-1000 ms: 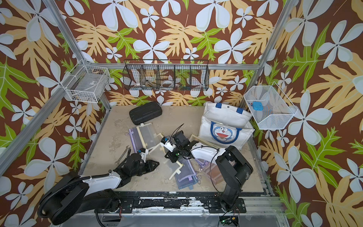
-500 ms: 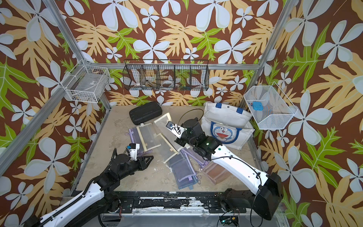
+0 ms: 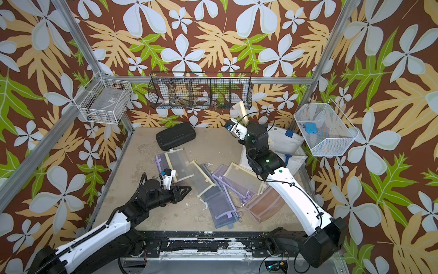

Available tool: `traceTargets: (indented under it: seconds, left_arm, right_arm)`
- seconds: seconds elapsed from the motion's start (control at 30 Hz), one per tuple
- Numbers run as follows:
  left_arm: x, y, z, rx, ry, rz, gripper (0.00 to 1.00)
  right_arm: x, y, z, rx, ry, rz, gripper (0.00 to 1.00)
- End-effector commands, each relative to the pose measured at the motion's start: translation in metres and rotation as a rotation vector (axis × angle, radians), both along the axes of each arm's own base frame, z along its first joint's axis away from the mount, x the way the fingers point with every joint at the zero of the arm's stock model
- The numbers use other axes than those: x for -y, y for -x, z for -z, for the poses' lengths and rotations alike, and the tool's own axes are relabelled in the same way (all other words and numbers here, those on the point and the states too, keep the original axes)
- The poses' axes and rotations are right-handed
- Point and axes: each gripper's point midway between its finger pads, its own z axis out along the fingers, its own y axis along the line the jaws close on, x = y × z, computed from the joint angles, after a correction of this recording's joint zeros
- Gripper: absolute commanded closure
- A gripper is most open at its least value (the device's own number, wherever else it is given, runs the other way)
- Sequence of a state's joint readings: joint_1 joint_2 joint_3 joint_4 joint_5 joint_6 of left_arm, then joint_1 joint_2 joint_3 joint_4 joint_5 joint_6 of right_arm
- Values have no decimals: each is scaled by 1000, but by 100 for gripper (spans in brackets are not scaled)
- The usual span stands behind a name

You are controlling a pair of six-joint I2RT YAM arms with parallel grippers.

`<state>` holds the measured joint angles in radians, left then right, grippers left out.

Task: Put the pencil pouch into the canvas bag
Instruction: Place the pencil case in the canvas bag.

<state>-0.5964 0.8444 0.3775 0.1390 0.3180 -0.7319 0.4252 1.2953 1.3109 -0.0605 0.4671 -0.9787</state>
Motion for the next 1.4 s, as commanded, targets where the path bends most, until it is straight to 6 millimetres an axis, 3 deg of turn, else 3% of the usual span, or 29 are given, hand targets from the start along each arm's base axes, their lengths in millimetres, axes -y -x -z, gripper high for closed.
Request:
traceTargets:
  seconds: [0.0, 0.17, 0.3, 0.5, 0.57, 0.73, 0.93, 1.07, 1.27, 1.33, 1.37]
  left_arm:
    - [8, 1, -16, 44, 41, 45, 58]
    - [11, 5, -24, 58, 73, 71, 58]
    - [12, 7, -24, 60, 87, 79, 58]
    - [16, 7, -30, 69, 105, 98, 58]
    - [17, 7, -30, 71, 106, 102, 58]
    - [17, 5, -28, 62, 116, 102, 58]
    - [14, 2, -29, 61, 123, 91, 58]
    - [14, 2, -30, 64, 123, 90, 58]
    - [12, -1, -30, 63, 120, 78, 58]
    - [11, -3, -30, 63, 119, 72, 58]
    - [10, -4, -29, 60, 118, 70, 58]
  right_arm:
    - [14, -9, -16, 67, -33, -24, 100]
    - [49, -16, -10, 119, 7, 27, 100]
    - [72, -26, 15, 58, 115, 44, 100]
    - [109, -25, 47, -10, 118, 38, 100]
    - [115, -24, 52, -16, 92, 24, 100]
    - [120, -26, 84, -87, 89, 27, 100]
    - [130, -25, 110, -127, 73, 46, 91]
    - [136, -23, 116, -138, 56, 39, 81]
    - [133, -22, 113, -130, 29, 28, 54]
    - [131, -21, 104, -112, 13, 18, 39]
    - [130, -20, 97, -97, -5, 17, 16]
